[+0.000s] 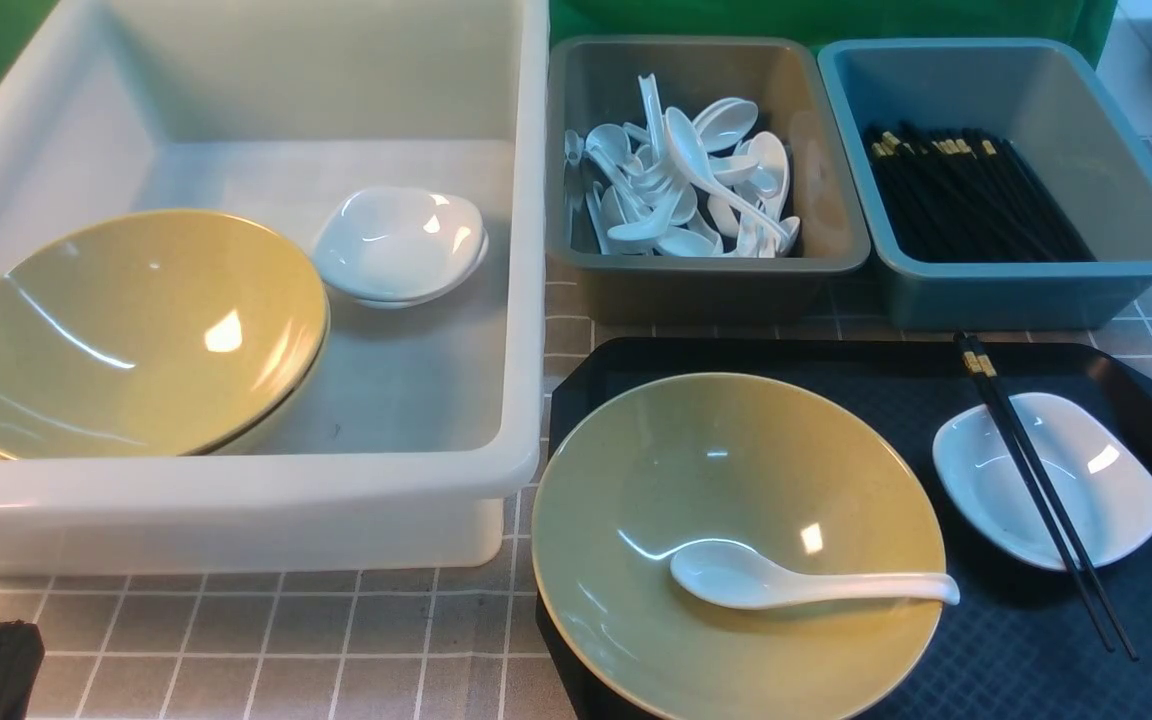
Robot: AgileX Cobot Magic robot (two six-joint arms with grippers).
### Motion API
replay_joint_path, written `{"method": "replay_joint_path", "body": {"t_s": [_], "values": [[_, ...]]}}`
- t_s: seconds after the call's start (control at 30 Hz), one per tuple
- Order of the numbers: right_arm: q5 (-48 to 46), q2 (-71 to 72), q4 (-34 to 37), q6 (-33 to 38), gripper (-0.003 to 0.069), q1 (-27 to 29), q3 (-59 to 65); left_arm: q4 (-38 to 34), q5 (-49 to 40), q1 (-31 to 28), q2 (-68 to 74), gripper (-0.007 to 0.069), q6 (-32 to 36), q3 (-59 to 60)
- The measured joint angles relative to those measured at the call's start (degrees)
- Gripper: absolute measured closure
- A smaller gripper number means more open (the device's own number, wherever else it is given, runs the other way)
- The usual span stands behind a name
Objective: On grey table put chopsticks spoon bowls plates into blue grey white boxes.
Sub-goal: 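Move the grippers toward the tableware on the black tray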
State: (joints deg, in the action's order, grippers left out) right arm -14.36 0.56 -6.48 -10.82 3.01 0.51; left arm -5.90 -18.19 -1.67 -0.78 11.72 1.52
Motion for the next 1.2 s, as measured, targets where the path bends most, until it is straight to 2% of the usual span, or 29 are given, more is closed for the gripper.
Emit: {"method": "replay_joint_path", "body": {"t_s": [0.47, 0.6, 0.73, 0.83, 0.87, 0.97, 1.03, 1.07, 1.1, 1.13, 1.2], "values": [[0.0, 0.0, 0.0, 0.0, 0.0421, 0.0, 0.0, 2.7, 0.1, 0.0, 0.0, 0.0635, 0.3, 0.0], [0.0, 0.0, 0.0, 0.0, 0.0421, 0.0, 0.0, 1.0, 0.2, 0.0, 0.0, 0.0635, 0.3, 0.0], [0.0, 0.0, 0.0, 0.0, 0.0421, 0.0, 0.0, -3.9, 1.0, 0.0, 0.0, 0.0635, 0.3, 0.0], [0.0, 0.0, 0.0, -0.2, 0.0421, 0.0, 0.0, -10.4, 2.0, 0.0, 0.0, 0.0635, -1.1, 0.0], [0.0, 0.0, 0.1, -0.8, 0.0421, 0.0, 0.0, -14.5, 2.4, 0.0, 0.0, 0.0635, -2.4, 0.0], [0.1, 0.0, 3.8, -9.5, 0.0421, 0.0, 0.0, -31.9, 3.1, 0.0, 0.0, 0.0635, -10.1, 0.0], [0.1, 0.0, 10.0, -20.7, 0.0421, 0.0, 0.0, -43.5, 3.9, 0.0, 0.0, 0.0635, -15.0, 0.0], [0.1, 0.0, 13.5, -24.5, 0.0421, 0.0, 0.0, -47.0, 4.1, 0.0, 0.0, 0.0635, -16.8, 0.0], [0.1, 0.0, 18.7, -32.0, 0.0421, 0.0, 0.0, -53.7, 4.6, 0.0, 0.0, 0.0635, -18.6, 0.0], [-0.2, 0.0, 21.7, -38.1, 0.0421, 0.0, 0.0, -57.6, 5.1, 0.0, 0.0, 0.0635, -19.4, 0.0], [-0.2, 0.0, 23.9, -42.0, 0.0421, 0.0, 0.0, -60.1, 5.7, 0.0, 0.0, 0.0635, -19.5, 0.0]]}}
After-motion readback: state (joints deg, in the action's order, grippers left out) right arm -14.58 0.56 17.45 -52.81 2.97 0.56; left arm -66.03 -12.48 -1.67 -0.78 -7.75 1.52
